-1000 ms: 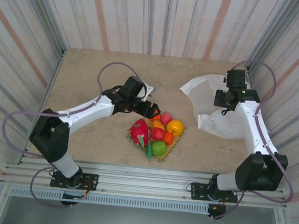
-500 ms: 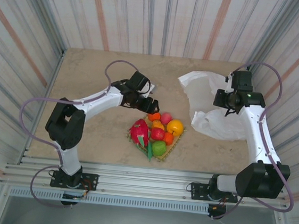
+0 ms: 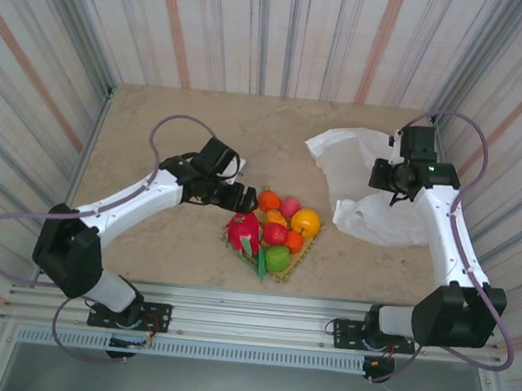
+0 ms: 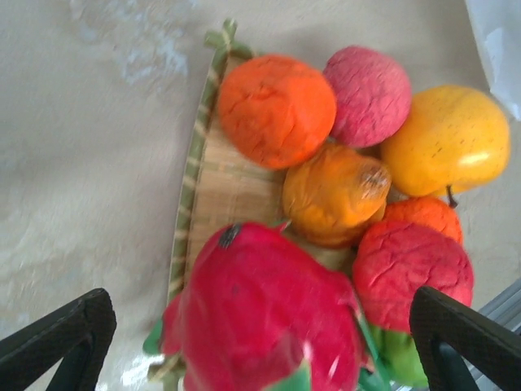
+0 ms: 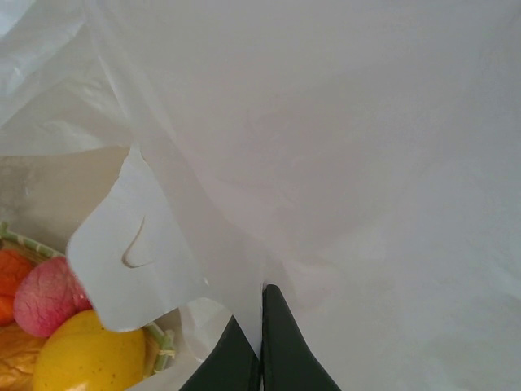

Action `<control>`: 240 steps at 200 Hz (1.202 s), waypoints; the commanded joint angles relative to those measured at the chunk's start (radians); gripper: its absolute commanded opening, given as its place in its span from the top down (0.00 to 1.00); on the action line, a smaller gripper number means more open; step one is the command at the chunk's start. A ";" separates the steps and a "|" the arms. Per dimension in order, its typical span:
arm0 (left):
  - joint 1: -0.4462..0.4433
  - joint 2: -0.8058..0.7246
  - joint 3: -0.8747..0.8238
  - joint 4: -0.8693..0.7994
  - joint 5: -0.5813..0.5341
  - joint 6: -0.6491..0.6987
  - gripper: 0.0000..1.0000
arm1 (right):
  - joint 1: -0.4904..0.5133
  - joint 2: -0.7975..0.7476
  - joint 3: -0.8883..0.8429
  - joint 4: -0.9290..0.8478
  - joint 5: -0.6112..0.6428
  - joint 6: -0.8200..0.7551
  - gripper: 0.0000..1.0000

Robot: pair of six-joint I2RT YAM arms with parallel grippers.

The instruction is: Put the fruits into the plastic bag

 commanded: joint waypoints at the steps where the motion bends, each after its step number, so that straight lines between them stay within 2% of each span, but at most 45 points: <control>1: -0.005 -0.031 -0.073 -0.024 -0.004 -0.098 0.01 | 0.008 -0.020 -0.006 -0.010 0.001 0.008 1.00; 77: -0.028 -0.047 -0.191 0.136 0.103 -0.271 0.01 | 0.018 -0.012 -0.011 -0.001 0.008 0.004 1.00; 133: -0.037 -0.019 -0.215 0.209 0.122 -0.307 0.01 | 0.022 -0.007 -0.009 -0.001 0.005 0.000 1.00; 240: -0.097 0.079 -0.162 0.153 -0.019 -0.256 0.01 | 0.027 0.011 -0.016 0.005 0.000 -0.002 1.00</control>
